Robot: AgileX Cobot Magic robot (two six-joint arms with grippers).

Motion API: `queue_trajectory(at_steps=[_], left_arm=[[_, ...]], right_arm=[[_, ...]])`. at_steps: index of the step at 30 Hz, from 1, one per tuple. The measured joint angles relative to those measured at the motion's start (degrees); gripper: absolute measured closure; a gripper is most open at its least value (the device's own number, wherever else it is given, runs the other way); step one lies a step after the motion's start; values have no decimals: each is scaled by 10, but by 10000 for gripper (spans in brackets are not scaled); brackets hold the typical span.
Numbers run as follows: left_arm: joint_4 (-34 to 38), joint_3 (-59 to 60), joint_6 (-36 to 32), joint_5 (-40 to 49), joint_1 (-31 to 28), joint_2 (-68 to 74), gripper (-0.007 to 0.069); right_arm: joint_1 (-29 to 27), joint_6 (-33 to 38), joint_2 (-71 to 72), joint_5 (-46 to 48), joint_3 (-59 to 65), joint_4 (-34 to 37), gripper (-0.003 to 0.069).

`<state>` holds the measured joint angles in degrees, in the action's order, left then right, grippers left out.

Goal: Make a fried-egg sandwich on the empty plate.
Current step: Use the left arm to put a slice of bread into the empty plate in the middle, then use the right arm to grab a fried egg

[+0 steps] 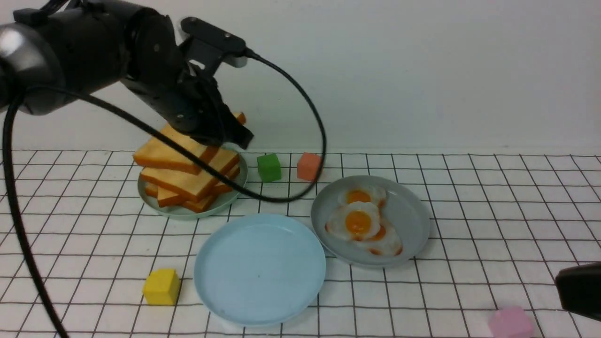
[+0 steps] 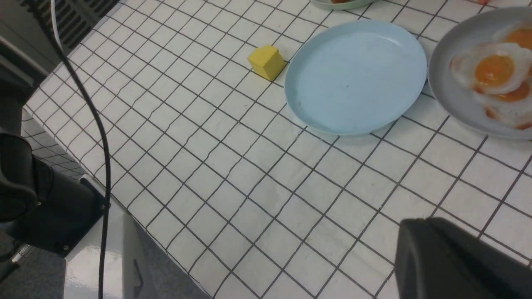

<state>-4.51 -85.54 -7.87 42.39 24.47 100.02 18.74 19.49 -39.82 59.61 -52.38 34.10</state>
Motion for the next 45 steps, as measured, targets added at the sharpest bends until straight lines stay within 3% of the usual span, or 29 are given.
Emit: queue_trajectory(at_steps=[8, 19, 23, 31, 35, 38, 45], left_arm=[[1, 128, 42, -3, 103, -15, 587], [-17, 143, 44, -77, 116, 35, 575], [-9, 143, 44, -86, 116, 39, 521], [-8, 143, 49, -82, 116, 40, 274], [13, 134, 59, -33, 116, 23, 235], [45, 115, 79, 4, 116, -38, 289], [105, 139, 79, 9, 116, -282, 619]], right_arm=[[0, 0, 42, 0, 0, -8, 634], [0, 0, 58, 3, 0, 2, 629], [0, 0, 58, 4, 0, 6, 629], [0, 0, 58, 8, -1, 7, 629], [0, 0, 49, -1, -1, 4, 629], [0, 0, 14, -24, -1, -4, 628], [0, 0, -153, -120, -1, -18, 616]])
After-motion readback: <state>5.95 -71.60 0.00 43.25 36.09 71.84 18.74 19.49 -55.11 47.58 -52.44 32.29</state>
